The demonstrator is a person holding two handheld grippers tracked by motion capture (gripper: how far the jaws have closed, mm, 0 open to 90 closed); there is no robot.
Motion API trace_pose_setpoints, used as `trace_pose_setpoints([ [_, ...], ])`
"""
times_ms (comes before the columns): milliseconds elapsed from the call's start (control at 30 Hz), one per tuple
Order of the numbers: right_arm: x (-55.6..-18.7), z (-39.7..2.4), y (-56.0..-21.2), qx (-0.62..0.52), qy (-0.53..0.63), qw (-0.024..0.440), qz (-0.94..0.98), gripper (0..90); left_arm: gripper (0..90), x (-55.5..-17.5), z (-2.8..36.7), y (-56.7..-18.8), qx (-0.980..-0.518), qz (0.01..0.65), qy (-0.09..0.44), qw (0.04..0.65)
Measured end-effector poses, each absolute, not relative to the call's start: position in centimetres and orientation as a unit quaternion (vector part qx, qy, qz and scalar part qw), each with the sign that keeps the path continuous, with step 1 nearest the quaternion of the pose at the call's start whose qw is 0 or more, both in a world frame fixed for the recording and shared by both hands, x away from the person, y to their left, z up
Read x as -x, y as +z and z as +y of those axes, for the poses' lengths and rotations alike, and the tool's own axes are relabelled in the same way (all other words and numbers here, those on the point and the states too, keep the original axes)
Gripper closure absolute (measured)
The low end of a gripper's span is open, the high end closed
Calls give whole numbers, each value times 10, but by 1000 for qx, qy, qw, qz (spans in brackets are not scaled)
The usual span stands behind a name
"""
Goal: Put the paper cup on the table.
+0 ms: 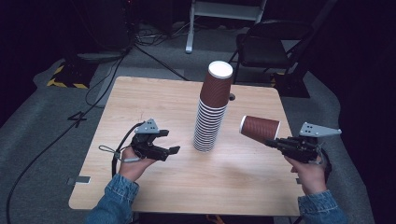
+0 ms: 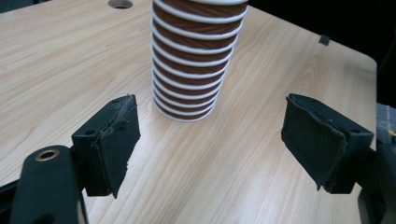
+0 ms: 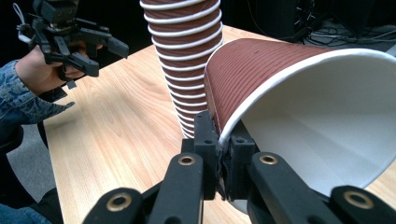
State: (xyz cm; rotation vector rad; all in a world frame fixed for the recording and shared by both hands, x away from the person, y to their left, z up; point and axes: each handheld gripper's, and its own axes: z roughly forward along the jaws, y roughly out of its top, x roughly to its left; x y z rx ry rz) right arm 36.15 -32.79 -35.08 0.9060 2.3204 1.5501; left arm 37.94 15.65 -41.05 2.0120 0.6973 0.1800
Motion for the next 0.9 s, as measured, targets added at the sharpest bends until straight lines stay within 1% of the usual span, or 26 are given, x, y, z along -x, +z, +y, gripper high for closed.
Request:
trace_pose_setpoints([
  [233, -369, -329, -338, -325, 502, 115, 793, 868, 194, -381, 164, -423, -832, 303, 80, 458],
  [367, -376, -330, -334, -347, 477, 112, 800, 869, 198, -381, 169, -429, -831, 307, 76, 456],
  [533, -384, -326, -327, -374, 424, 116, 816, 869, 200, -385, 172, -439, -833, 319, 64, 448],
  [667, -391, -321, -319, -394, 376, 124, 829, 869, 201, -387, 172, -442, -836, 319, 65, 441],
  [900, -402, -317, -311, -412, 331, 127, 839, 868, 203, -389, 171, -448, -845, 323, 60, 423],
])
